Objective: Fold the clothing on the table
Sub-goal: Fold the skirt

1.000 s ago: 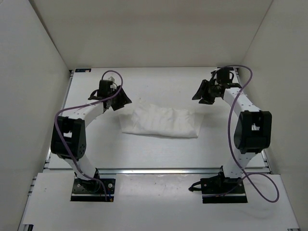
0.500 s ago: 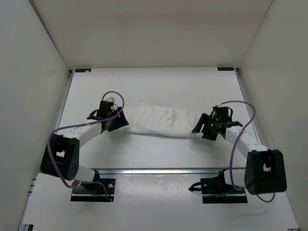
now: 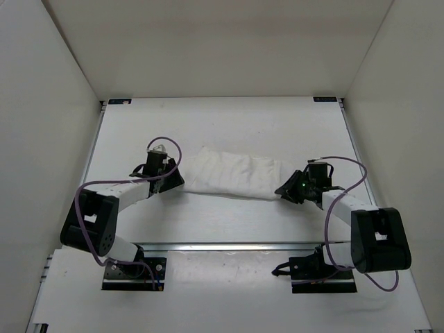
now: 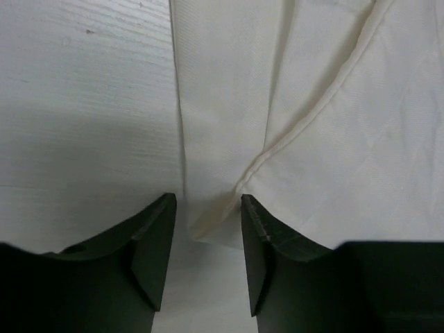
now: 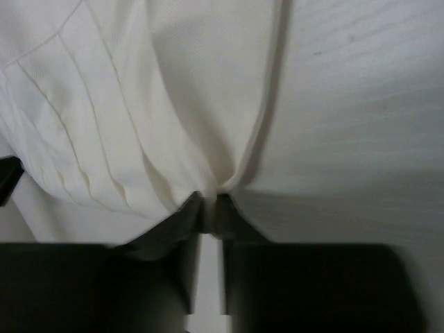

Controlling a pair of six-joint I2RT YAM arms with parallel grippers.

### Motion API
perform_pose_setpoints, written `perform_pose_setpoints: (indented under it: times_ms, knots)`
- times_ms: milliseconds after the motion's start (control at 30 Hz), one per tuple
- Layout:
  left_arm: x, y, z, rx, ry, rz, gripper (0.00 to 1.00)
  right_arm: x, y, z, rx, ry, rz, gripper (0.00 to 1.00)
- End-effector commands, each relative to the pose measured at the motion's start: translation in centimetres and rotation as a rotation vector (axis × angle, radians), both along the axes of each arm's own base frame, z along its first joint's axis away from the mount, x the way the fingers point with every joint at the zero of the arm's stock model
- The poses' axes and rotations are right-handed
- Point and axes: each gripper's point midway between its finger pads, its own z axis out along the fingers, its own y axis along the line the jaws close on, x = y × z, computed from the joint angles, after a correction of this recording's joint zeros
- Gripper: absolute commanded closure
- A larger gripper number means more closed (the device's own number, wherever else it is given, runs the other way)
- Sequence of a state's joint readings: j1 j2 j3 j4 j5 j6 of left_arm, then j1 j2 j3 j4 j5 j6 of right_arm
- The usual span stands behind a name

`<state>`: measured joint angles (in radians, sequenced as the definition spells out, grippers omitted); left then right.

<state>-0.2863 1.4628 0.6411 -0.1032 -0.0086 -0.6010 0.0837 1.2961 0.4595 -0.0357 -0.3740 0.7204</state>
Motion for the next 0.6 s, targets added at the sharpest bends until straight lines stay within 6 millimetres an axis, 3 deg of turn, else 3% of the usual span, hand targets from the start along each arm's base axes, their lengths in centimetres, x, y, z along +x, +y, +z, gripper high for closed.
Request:
perform_pose_setpoints:
  times_ms: [0, 67, 133, 267, 333, 367, 433, 467, 567]
  knots:
    - [-0.4, 0.0, -1.4, 0.019, 0.025, 0.01, 0.5, 0.8, -0.2, 0.0, 0.023, -0.012, -0.039, 0.98]
    - [0.3, -0.6, -1.4, 0.0, 0.018, -0.01, 0.79, 0.9, -1.2, 0.2, 0.017, 0.001, -0.054, 1.0]
    - [0.4, -2.0, -1.6, -0.021, 0.026, -0.048, 1.0, 0.9, -3.0, 0.7, -0.022, 0.009, -0.061, 1.0]
    - [-0.4, -6.7, -1.6, -0.066, 0.028, -0.151, 1.0, 3.3, -6.1, 3.7, -0.167, -0.01, -0.012, 1.0]
    - [-0.9, -8.5, -1.8, -0.101, 0.027, -0.169, 1.0, 4.6, -5.8, 6.3, -0.275, -0.036, 0.101, 0.99]
    - [-1.3, -9.8, -1.8, -0.126, 0.022, -0.186, 1.0, 5.0, -5.9, 6.3, -0.316, -0.023, 0.11, 1.0]
    - [-1.5, -10.9, -2.1, -0.156, 0.018, -0.199, 1.0, 6.6, -3.6, 8.8, -0.375, -0.071, 0.219, 1.0]
    - [-1.8, -11.4, -2.3, -0.168, 0.028, -0.207, 1.0, 6.8, -2.9, 8.8, -0.388, -0.071, 0.244, 1.0]
    - [-1.7, -12.0, -2.9, -0.18, 0.037, -0.207, 1.0, 8.6, 3.3, 12.1, -0.366, -0.194, 0.356, 1.0]
